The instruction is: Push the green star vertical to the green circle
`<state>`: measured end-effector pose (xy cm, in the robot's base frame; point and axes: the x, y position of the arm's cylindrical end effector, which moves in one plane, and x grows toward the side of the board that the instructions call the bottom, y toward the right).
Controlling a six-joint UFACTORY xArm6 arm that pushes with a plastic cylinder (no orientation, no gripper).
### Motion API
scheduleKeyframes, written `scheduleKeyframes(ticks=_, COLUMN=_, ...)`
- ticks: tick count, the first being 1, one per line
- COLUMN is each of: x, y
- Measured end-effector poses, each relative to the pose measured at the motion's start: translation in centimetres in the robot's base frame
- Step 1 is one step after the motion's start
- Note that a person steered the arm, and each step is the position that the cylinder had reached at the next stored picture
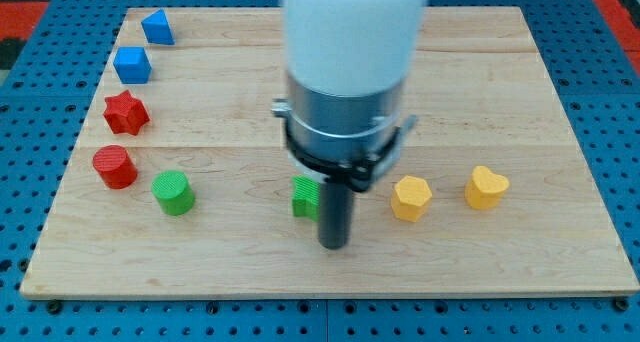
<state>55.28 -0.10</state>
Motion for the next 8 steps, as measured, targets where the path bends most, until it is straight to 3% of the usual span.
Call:
scheduleKeyframes(ticks=1, x=-9.0, y=2.4)
scheduleKeyframes(ticks=2, x=-14.8, y=1.2)
scheduleKeyframes(ticks=3, x=-9.0, y=5.3)
scheduleKeyframes(ticks=4, x=-1.9, y=2.3)
scheduleKeyframes(ticks=5, x=-6.1, y=-1.7)
scheduleKeyframes(ticks=6, x=-16.5, y=-3.2)
scheduleKeyframes(ticks=7, x=-18.7, y=-2.9)
scheduleKeyframes(ticks=8, x=-17.1, y=0.7)
